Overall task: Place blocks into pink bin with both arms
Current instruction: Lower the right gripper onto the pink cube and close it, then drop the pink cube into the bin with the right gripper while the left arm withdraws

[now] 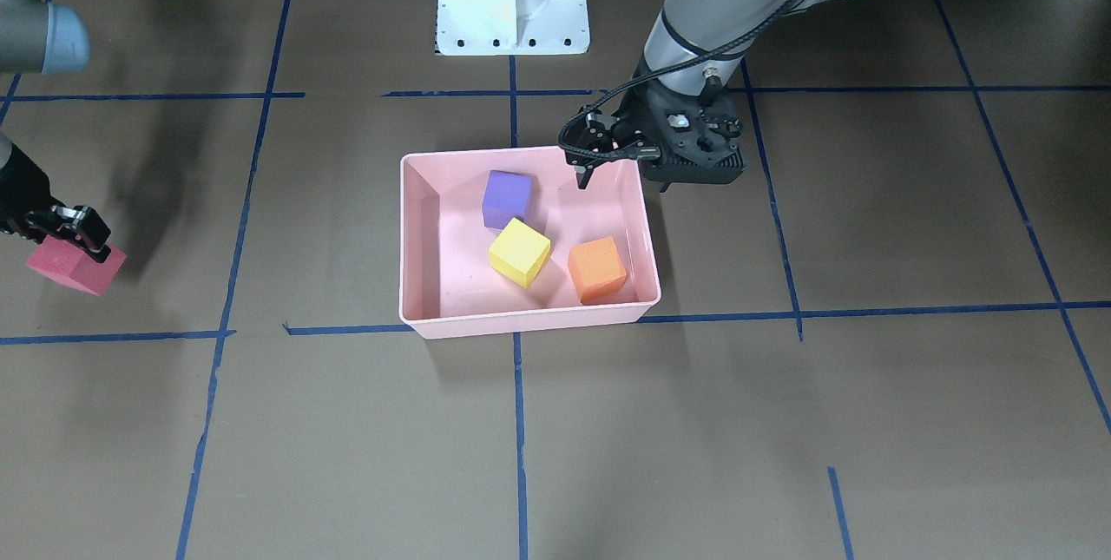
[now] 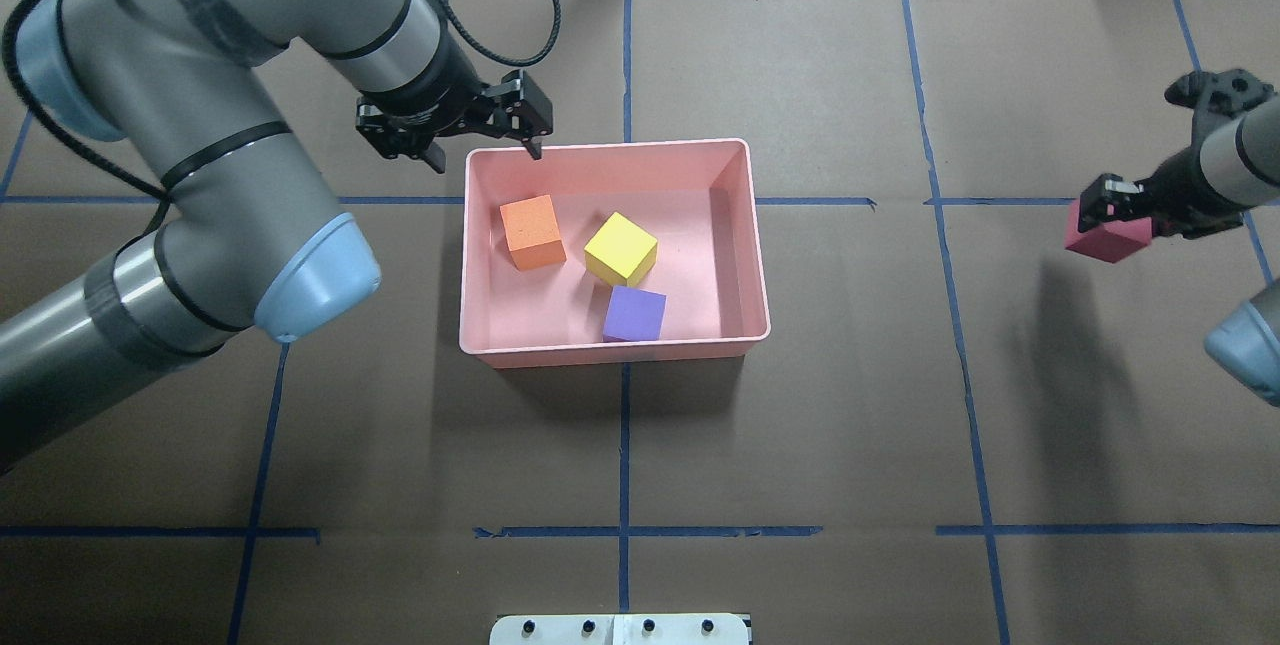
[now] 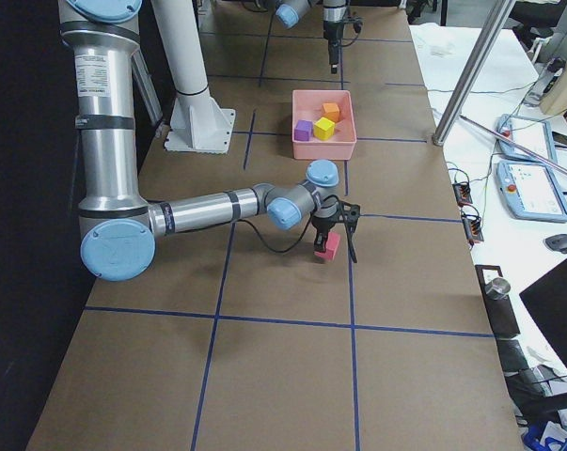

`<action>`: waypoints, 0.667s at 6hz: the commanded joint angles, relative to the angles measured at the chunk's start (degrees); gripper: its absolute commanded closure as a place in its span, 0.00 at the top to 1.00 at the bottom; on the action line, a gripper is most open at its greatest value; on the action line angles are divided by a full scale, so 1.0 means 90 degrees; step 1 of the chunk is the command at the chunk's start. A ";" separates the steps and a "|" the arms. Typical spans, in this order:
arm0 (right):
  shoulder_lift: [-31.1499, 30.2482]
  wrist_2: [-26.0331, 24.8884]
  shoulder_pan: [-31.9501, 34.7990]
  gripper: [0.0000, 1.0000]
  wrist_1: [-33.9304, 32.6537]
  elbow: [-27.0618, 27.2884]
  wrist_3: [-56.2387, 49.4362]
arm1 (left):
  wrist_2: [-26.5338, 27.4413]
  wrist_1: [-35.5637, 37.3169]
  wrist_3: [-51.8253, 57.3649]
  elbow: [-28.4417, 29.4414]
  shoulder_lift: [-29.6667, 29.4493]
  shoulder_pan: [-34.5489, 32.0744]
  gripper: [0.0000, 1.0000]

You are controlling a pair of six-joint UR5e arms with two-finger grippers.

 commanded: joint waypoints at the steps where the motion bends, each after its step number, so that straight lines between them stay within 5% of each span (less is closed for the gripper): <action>1: 0.0968 -0.0048 -0.0244 0.06 -0.1380 0.0836 0.0024 | -0.0001 0.0824 0.1262 -0.0472 0.0571 -0.0195 1.00; 2: 0.1233 -0.0058 -0.0527 0.06 -0.1790 0.1139 0.0033 | 0.0018 0.1615 0.2482 -0.0560 0.0602 -0.0602 1.00; 4: 0.2985 -0.0378 -0.1258 0.08 -0.3679 0.1201 0.0237 | -0.0059 0.1721 0.4916 -0.0464 0.1283 -0.1539 1.00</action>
